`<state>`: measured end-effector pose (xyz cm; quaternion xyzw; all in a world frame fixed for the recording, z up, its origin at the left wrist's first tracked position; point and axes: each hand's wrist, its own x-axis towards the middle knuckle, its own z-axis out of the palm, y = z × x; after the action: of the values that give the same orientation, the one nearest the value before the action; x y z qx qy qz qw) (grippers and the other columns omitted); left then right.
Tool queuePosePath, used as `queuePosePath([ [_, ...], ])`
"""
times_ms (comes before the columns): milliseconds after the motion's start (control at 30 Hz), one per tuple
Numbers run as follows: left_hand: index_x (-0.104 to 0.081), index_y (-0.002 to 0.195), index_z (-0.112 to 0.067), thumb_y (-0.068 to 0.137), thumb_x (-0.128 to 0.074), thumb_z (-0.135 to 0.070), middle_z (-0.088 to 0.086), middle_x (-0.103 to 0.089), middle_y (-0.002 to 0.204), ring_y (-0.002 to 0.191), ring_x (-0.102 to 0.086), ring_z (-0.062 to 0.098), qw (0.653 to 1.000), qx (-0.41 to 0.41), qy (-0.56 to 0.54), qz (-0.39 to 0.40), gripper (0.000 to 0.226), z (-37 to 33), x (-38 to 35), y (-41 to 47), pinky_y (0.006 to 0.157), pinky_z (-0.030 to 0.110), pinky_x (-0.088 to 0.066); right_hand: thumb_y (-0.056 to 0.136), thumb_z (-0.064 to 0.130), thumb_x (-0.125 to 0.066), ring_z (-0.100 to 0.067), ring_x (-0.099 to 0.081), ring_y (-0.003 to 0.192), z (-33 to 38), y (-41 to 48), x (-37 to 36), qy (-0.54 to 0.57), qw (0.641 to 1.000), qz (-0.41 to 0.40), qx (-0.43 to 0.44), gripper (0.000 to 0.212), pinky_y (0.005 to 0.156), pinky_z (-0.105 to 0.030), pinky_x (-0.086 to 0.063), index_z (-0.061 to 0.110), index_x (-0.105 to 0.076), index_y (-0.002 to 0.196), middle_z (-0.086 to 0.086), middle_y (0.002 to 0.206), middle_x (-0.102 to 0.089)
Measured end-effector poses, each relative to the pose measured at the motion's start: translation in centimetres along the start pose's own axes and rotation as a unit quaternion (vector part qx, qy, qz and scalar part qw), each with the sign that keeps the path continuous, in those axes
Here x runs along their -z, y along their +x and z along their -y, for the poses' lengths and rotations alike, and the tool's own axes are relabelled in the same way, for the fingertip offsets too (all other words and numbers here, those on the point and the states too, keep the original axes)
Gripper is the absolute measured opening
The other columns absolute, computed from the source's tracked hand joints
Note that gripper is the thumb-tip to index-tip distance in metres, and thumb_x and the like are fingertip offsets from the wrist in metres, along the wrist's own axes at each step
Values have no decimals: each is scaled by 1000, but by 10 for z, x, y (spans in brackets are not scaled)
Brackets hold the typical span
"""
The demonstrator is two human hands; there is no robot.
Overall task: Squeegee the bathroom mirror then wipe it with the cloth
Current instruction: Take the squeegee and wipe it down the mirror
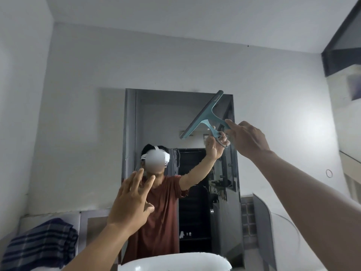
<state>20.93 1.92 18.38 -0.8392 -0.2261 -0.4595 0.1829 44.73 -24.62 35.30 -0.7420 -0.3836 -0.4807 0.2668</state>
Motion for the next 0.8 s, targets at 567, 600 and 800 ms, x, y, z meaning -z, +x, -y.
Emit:
queuePosePath([
  [567,-40,151,-25,57,-94,-40,17,-37,156,142,-40,41,1000,-12,-1,-5,110,0,2,-1,109,55,-43,110,28,-31,-22,-54,66,19,-26,-12,78,989,-15,-121,41,57,-30,-37,30,-48,147,-6,90,-56],
  [600,-39,152,-25,58,-94,-41,17,-36,157,142,-39,41,1000,-12,-1,-5,110,0,2,-1,109,55,-43,109,27,-33,-25,-57,68,22,-30,-13,76,990,-11,-122,41,59,-31,-40,30,-46,148,-8,92,-57],
  [800,-35,153,-25,58,-94,-40,17,-36,157,142,-38,41,1000,-19,-1,-9,112,0,1,0,110,54,-41,102,17,-42,-31,-66,82,47,-46,-24,115,982,19,-150,49,73,-47,-61,22,-35,151,-12,108,-57],
])
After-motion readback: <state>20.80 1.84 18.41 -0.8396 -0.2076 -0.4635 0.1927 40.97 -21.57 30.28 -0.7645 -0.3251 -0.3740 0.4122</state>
